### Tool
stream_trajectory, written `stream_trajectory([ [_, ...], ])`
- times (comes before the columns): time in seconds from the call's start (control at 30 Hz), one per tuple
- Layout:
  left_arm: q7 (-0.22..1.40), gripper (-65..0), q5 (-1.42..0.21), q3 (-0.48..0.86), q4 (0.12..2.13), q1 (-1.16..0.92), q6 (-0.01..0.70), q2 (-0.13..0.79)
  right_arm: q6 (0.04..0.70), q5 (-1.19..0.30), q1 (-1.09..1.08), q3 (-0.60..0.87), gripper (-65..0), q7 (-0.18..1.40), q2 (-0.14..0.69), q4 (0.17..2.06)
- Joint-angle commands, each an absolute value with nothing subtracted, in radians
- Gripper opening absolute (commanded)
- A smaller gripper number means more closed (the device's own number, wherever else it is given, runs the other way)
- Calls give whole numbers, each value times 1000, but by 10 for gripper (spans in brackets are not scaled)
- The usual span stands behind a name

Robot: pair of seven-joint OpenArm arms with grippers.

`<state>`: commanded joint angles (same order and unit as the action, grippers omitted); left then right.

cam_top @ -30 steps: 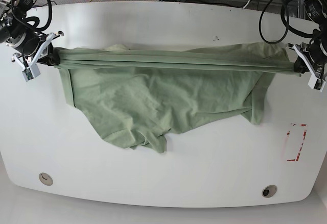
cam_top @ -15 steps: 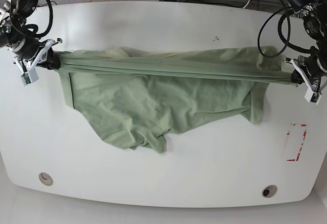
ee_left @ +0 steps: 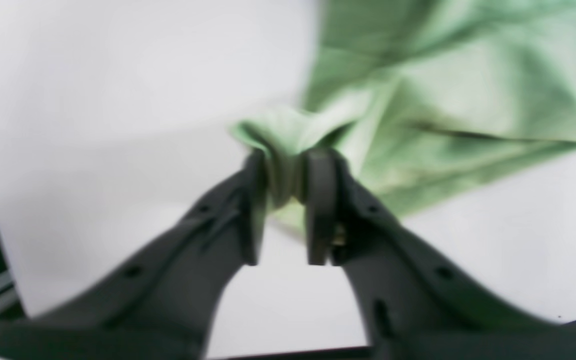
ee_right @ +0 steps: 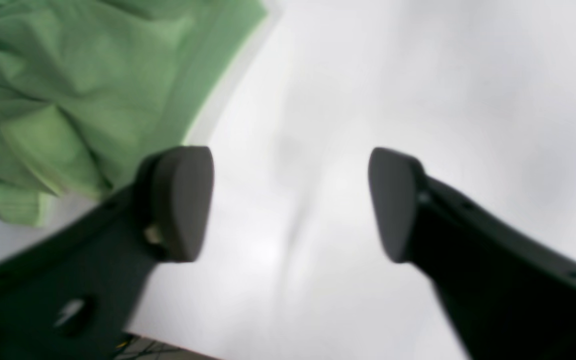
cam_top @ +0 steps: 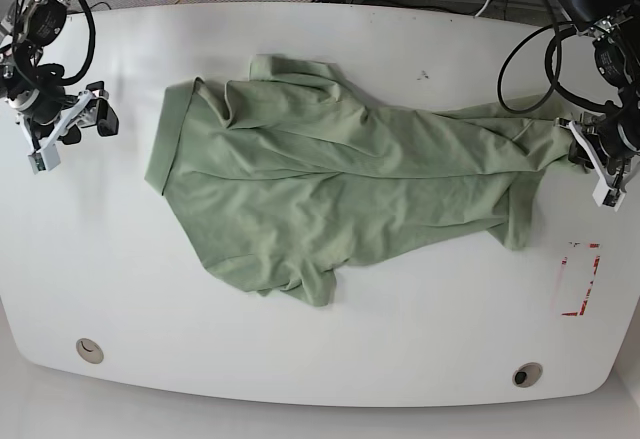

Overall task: Layout the t-shirt on the table in an organized manner, then fold the t-shirt properly
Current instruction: 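Move the right gripper along the shirt edge and smooth it flat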

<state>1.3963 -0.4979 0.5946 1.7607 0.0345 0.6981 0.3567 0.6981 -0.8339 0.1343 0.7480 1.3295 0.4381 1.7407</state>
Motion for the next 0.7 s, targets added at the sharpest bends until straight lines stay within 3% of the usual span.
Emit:
stream_trajectory([
  [0.07, 1396, -382, -498, 595, 1761, 36, 698, 358, 698, -839, 136, 750, -6, 1330, 438, 1741],
  [0.33, 1396, -350, -499, 595, 1762, 50, 698, 381, 698, -846, 193, 751, -24, 1334, 429, 1821],
  [0.57, 1396, -350, -501, 593, 1764, 50, 698, 392, 698, -990, 266, 746, -22, 1382, 335, 1867],
  [0.7, 1396, -350, -501, 593, 1764, 50, 698, 398, 698, -1001, 275, 746, -22, 1396, 262, 1865],
])
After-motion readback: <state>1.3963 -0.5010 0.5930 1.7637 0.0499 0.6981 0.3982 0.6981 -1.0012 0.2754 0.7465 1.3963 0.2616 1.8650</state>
